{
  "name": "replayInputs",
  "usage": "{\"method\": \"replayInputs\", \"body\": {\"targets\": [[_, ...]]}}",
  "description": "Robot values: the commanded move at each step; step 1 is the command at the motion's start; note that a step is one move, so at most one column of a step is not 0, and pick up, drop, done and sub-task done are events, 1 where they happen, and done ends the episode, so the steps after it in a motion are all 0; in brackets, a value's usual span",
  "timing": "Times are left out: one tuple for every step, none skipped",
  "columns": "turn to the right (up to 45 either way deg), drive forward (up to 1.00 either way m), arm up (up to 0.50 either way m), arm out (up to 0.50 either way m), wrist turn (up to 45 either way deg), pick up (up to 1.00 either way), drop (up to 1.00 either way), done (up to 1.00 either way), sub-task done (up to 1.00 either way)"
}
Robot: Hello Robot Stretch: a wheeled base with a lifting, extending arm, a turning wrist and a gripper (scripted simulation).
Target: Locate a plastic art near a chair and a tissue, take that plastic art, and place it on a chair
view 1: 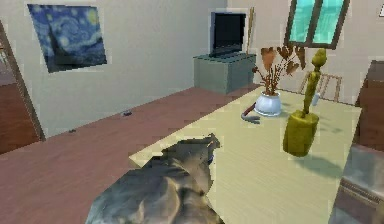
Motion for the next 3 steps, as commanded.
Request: {"method": "replayInputs", "body": {"targets": [[0.0,0.0,0.0,0.48,0.0,0.0,0.0,0.0,0.0],[0.0,0.0,0.0,0.48,0.0,0.0,0.0,0.0,0.0],[0.0,0.0,0.0,0.0,0.0,0.0,1.0,0.0,0.0]]}}
